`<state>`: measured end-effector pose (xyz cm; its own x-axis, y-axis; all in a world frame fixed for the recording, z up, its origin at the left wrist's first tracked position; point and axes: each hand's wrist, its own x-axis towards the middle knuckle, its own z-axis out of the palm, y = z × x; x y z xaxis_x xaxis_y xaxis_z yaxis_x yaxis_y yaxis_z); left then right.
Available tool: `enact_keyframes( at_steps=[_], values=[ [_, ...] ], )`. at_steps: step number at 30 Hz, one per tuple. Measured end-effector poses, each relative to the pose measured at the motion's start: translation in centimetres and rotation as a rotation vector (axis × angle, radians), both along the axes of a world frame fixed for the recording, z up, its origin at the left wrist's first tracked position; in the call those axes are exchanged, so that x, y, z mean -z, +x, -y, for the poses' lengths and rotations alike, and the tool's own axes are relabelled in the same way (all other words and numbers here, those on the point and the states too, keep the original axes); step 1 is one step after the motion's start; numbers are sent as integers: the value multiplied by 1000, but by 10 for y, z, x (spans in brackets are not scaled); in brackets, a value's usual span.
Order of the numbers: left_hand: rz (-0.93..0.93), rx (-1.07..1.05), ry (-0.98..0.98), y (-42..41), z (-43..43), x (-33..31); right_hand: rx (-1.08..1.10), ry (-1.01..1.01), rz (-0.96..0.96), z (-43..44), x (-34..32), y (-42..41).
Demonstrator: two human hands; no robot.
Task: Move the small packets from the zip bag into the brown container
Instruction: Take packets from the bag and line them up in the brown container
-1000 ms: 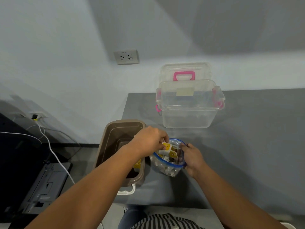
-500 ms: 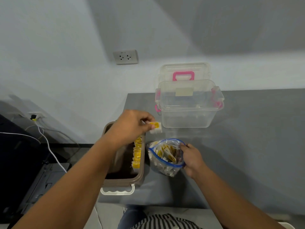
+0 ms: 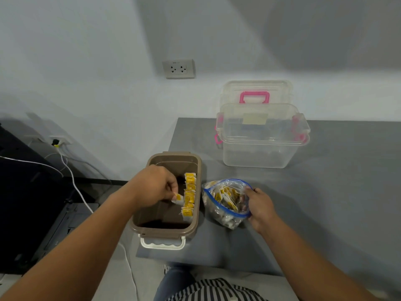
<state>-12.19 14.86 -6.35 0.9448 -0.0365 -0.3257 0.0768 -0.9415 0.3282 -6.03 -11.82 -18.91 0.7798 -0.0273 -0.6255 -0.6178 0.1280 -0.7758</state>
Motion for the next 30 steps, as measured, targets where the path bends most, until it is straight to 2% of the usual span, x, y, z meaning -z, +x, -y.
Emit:
enact_keyframes(
  at_steps=[5,11,20,30],
  values=[
    [-109,76,115,1,7,24,0,5,6,0,-1,-1],
    [-194,125,95,5,17,43,-4,-6,8,-1,1,-1],
    [-139,89,187,9,26,59,0,10,4,0,3,-1],
    [-184,80,255,8,28,65,-15,-8,-6,0,3,-1]
  ],
)
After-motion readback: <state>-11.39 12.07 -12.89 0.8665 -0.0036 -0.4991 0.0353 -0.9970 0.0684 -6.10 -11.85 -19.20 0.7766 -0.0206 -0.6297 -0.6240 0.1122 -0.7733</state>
